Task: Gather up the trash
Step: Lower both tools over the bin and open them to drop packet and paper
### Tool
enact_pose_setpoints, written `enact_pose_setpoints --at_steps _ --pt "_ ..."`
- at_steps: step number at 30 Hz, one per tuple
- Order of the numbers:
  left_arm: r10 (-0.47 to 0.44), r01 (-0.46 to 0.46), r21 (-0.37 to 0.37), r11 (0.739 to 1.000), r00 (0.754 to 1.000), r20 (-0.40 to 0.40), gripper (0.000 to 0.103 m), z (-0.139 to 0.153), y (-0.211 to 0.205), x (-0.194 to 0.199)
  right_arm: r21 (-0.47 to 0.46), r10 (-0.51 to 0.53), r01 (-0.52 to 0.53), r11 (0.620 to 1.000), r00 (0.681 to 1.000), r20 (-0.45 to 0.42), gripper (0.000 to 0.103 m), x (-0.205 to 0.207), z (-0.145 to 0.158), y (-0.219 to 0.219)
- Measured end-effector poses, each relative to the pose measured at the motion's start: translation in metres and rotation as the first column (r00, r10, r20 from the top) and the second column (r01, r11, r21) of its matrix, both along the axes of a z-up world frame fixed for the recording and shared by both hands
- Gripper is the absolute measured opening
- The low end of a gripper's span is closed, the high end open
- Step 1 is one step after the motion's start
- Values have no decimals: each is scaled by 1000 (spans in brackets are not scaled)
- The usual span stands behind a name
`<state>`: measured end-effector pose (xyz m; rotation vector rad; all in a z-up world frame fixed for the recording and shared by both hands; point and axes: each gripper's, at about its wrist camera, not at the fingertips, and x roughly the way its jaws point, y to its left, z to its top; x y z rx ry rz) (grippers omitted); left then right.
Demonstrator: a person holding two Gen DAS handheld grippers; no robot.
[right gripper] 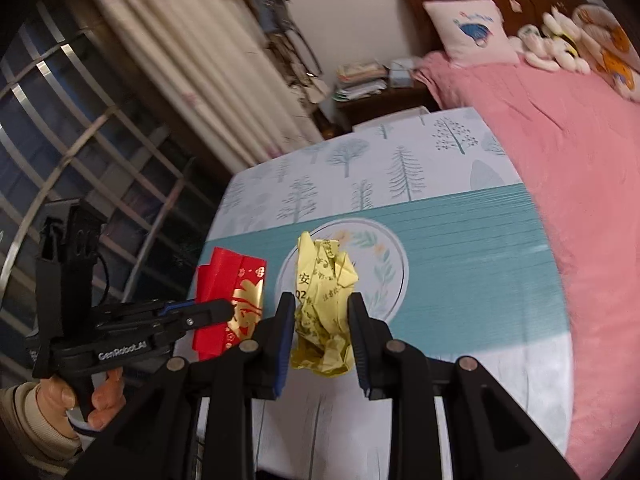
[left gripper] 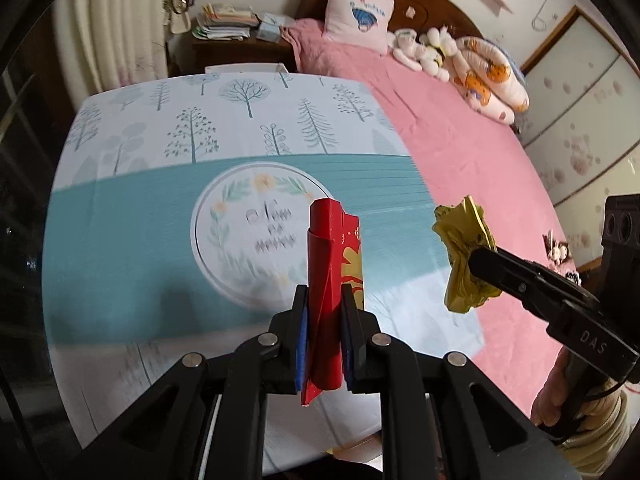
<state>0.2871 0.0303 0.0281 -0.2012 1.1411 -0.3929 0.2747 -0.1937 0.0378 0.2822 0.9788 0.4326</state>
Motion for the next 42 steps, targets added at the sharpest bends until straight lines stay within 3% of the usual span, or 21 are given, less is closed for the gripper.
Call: enact_pose_setpoints --at_steps 7,11,22,27,33,42 --pt "89 -89 -7 996 995 55 11 19 -14 -107 -9 117 -116 993 992 42 26 -92 17 -12" --pt "115 -115 -1 993 992 47 11 19 -20 -161 -4 155 -155 988 988 25 26 -138 16 -18" --pt "100 -100 62 993 995 1 12 -4 -15 -236 28 172 -171 985 983 -61 26 -214 -16 -9" --pt "97 -93 70 993 994 -48 12 -39 0 -248 -5 164 -166 986 980 -116 26 -226 -47 11" --pt "68 -58 78 995 990 -123 12 -97 10 -259 -37 130 -140 990 973 -189 26 -239 -103 33" --pt "60 -41 91 995 975 -214 12 -202 14 -267 -56 59 -83 995 941 -333 27 -250 -220 45"
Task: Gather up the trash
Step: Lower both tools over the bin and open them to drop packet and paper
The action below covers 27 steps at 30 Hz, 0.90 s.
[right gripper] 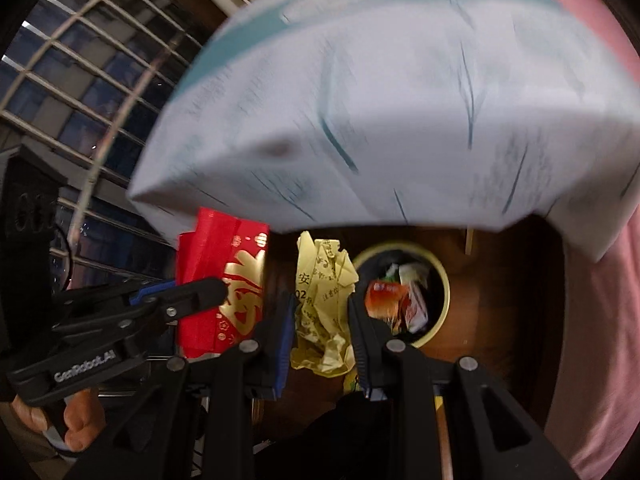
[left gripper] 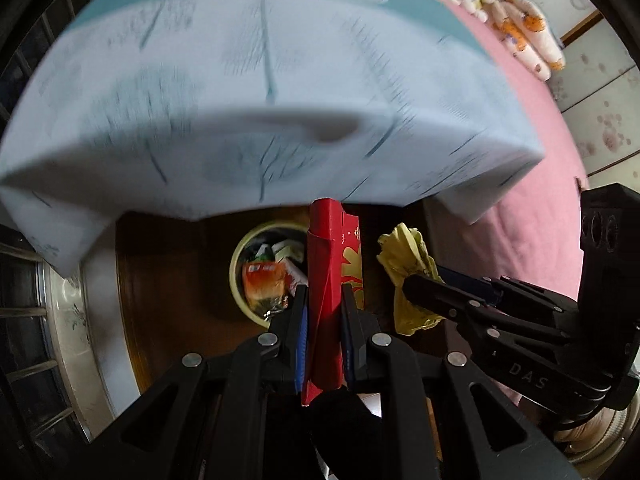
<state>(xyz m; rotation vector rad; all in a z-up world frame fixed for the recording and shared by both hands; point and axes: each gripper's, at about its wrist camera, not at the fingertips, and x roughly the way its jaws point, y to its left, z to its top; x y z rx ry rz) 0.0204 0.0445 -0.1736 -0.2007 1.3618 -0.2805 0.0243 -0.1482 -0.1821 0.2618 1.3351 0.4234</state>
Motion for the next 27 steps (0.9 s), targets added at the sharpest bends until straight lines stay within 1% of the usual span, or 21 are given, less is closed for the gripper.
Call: enact_pose_setpoints --at_steps 4,9,13,15,18,19,20,21,22,24,26,27 --pt "24 -25 -21 999 999 -42 12 -56 -1 4 -32 -35 34 999 998 -49 27 0 -58 -5" --pt "42 -43 -15 999 997 -71 12 -116 -7 15 -42 -80 75 996 991 -110 27 5 -125 -9" --pt "47 -47 -4 999 996 -81 12 -163 -14 25 -54 -80 73 996 988 -133 28 11 -169 -8" --pt "48 -48 3 999 995 -91 13 -182 -17 28 -43 -81 76 996 986 -149 28 12 -190 -8" --pt "32 -31 16 999 995 -99 15 -213 -18 32 -44 -70 64 997 984 -165 30 14 -212 -5" --pt "27 -25 23 999 994 -103 16 -220 -21 33 -47 -68 61 997 983 -171 31 15 -218 -5" --pt "24 -20 36 999 994 -108 21 -227 -23 35 -52 -69 61 997 982 -176 31 18 -227 -4" --pt "27 -22 46 999 993 -112 29 -233 -24 36 -55 -71 62 997 981 -179 31 18 -232 -5" --pt "31 -25 51 998 993 -113 34 -237 -22 36 -60 -76 66 996 981 -180 31 19 -237 -5" --pt "44 -37 62 997 992 -121 55 -246 -20 37 -59 -82 72 996 978 -191 32 22 -246 -6" --pt "47 -38 67 997 990 -133 63 -254 -14 36 -58 -88 77 995 975 -205 33 23 -254 -7" --pt "50 -40 78 996 990 -135 69 -257 -14 36 -59 -88 77 995 974 -208 34 25 -257 -7"
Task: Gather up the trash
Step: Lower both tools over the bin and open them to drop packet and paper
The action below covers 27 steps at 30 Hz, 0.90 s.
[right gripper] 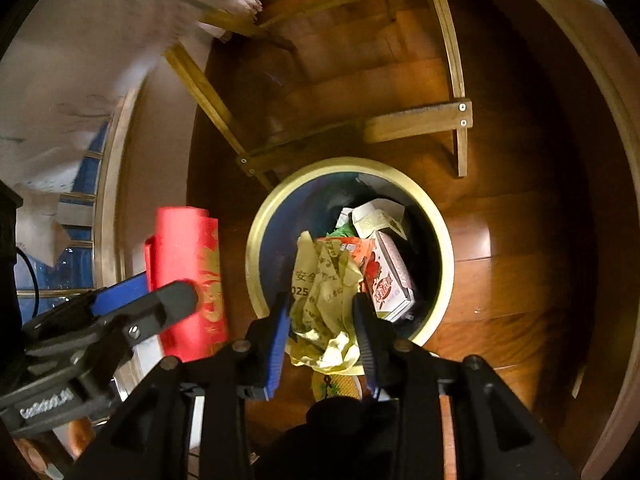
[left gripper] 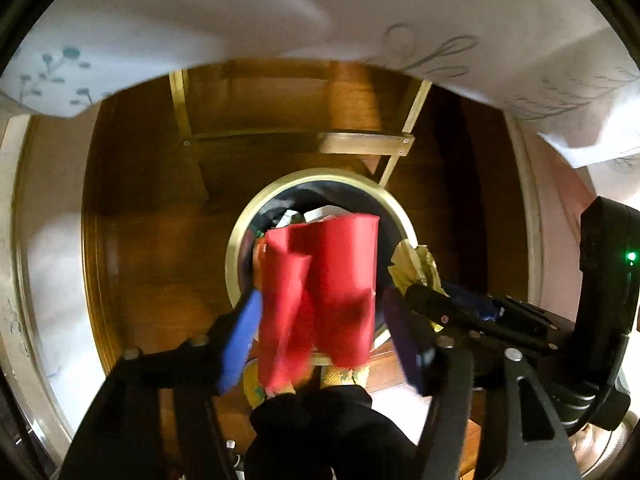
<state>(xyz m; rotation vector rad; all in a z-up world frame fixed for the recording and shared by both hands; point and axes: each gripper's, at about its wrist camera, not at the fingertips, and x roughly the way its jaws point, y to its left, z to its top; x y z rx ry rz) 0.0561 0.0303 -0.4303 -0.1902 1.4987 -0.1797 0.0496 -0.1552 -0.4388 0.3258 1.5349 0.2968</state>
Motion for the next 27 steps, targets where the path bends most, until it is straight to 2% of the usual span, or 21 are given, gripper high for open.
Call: enact_pose_setpoints --at_steps 2,3,5,7,13,18,24,27 --pt "6 -6 16 1000 1000 6 82 -2 1 1 -1 8 -8 1000 1000 -3 41 2 -5 0" --pt "11 -12 15 1000 1000 13 83 -1 3 0 1 14 -14 1000 1000 -2 42 2 -5 2" --pt "23 -23 15 1000 999 23 87 -1 6 -1 2 34 -34 999 999 4 56 3 -5 5" --pt "36 -37 23 999 999 31 93 0 9 -3 -12 46 -46 999 999 13 62 3 -5 7" --pt "78 -80 36 996 996 44 94 7 17 -5 -37 42 -41 998 999 26 62 3 0 7" --pt "81 -83 34 996 995 62 94 30 16 -8 -47 32 -30 998 999 30 62 0 18 5" --pt "74 -77 27 997 992 102 94 83 15 -14 -55 28 -24 998 998 60 62 -5 65 3" --pt "73 -76 23 997 991 108 94 111 15 -15 -57 28 -23 998 996 87 62 -7 98 1"
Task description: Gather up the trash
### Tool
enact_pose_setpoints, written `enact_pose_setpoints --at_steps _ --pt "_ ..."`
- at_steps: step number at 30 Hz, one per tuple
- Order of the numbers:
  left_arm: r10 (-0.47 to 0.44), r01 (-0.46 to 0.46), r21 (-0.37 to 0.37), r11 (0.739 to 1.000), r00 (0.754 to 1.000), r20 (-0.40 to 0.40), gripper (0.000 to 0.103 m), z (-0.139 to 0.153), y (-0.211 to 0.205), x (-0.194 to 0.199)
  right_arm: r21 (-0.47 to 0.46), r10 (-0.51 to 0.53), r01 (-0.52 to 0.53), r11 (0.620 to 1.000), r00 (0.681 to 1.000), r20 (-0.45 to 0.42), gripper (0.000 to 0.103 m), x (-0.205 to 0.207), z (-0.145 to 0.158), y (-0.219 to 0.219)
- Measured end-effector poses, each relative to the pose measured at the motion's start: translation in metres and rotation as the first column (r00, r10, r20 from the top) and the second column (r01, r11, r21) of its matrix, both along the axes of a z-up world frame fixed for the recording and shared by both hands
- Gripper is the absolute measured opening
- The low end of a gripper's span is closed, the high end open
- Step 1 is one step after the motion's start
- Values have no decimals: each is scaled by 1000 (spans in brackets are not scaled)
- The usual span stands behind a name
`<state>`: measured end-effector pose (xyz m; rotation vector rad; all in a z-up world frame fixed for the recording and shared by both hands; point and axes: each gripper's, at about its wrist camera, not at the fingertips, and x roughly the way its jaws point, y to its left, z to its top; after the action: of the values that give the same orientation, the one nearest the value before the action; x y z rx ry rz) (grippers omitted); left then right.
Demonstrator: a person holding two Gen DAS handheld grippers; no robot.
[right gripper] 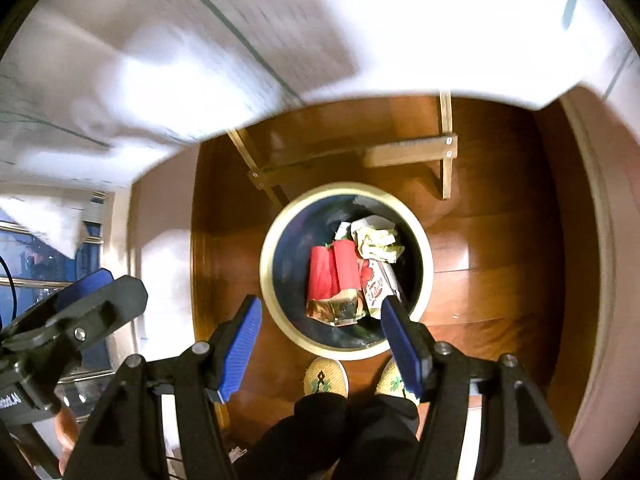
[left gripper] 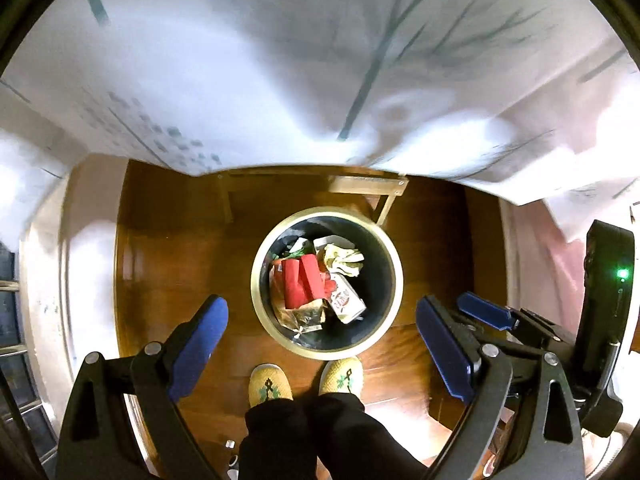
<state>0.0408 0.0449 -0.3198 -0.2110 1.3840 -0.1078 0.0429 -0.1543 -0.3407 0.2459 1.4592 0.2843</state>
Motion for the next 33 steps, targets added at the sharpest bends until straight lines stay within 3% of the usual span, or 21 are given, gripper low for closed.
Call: enact_pose_setpoints --at_steps 10,23,27,33 --pt "-8 7 15 1000 998 59 94 118 2 -7 -46 26 -22 999 996 83 62 -5 116 -8" --pt "21 -40 71 997 967 252 94 293 6 -6 -41 37 -28 999 971 238 62 3 282 -15" --pt "37 -68 92 993 951 305 94 329 8 -5 -63 44 -26 998 950 308 62 6 322 -12" --pt "60 -112 128 985 932 359 94 356 8 -5 -66 44 -19 998 920 390 62 8 368 -8"
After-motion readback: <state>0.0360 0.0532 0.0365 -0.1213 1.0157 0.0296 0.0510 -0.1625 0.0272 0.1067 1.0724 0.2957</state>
